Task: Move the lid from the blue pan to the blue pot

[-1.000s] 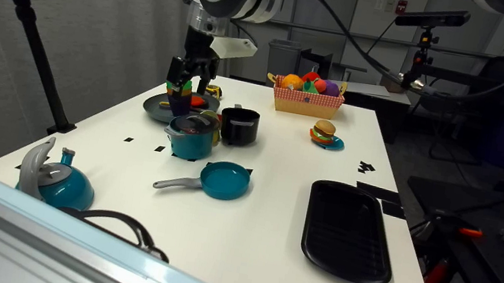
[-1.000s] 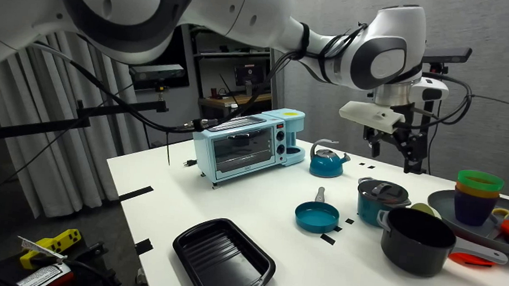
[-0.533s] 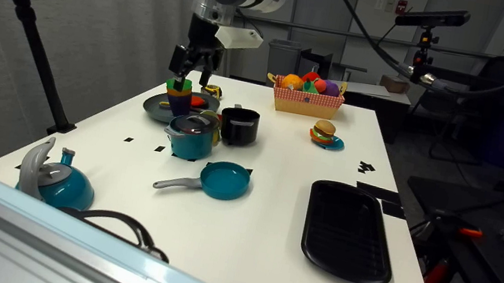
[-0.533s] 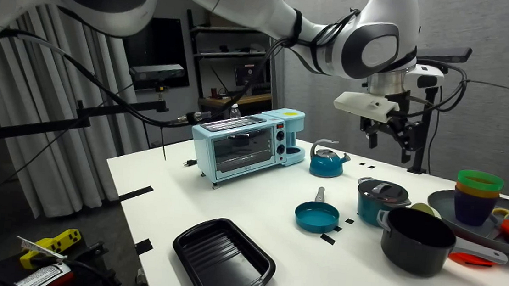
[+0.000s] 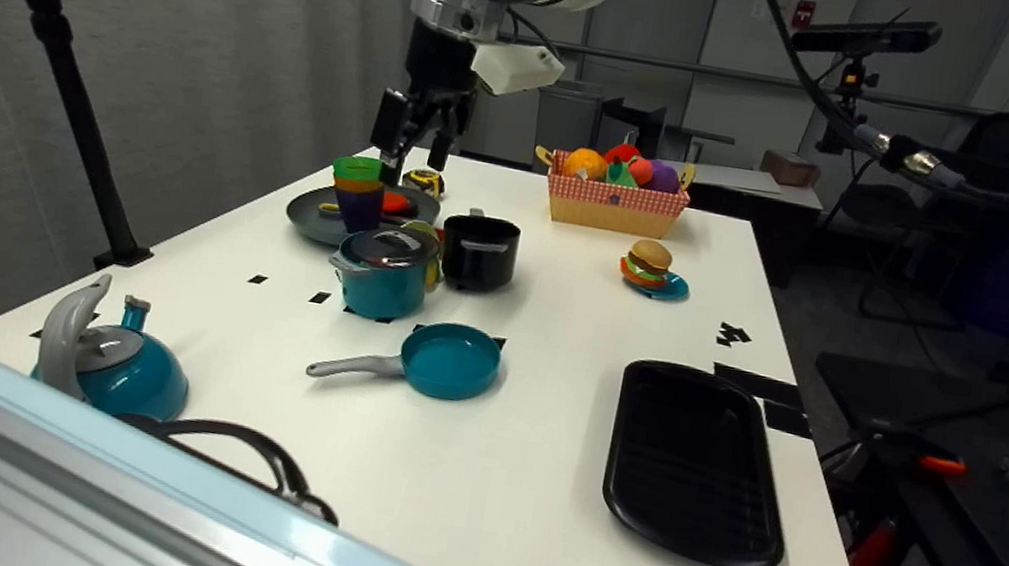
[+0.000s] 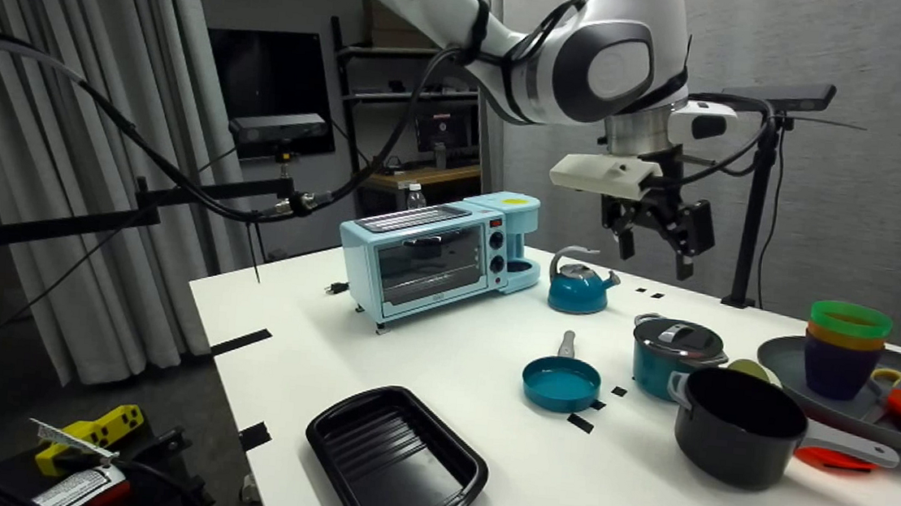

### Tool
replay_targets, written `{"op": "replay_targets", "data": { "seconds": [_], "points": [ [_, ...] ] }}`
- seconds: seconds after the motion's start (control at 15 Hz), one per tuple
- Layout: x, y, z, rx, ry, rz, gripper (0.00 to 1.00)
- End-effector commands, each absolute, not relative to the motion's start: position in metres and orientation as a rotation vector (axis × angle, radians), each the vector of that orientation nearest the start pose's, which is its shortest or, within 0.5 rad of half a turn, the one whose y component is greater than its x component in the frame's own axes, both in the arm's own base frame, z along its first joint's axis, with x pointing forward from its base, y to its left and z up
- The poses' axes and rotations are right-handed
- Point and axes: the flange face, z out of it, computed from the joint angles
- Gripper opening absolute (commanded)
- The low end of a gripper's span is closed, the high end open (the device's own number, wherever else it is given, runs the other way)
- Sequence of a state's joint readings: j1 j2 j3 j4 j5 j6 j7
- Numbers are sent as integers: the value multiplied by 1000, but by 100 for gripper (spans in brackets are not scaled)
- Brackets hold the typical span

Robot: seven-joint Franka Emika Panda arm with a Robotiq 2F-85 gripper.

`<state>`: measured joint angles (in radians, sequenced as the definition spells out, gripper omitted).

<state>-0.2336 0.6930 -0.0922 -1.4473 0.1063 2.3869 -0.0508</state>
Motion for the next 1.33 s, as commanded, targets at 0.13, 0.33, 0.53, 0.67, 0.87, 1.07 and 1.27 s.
{"op": "replay_targets", "data": {
  "seconds": [0.13,0.33,0.53,0.67,0.87,1.07,1.27],
  "points": [
    [649,-202,318,-3143,471,-385,100],
    [619,-190,321,-3147,455,-409,100],
    [588,-175,320,-3147,431,-427,100],
    [573,-166,320,-3144,411,-438,100],
    [553,-157,326,-3133,411,-509,100],
    [538,-153,332,-3119,418,-558,100],
    [526,-152,338,-3109,431,-597,100]
  ]
}}
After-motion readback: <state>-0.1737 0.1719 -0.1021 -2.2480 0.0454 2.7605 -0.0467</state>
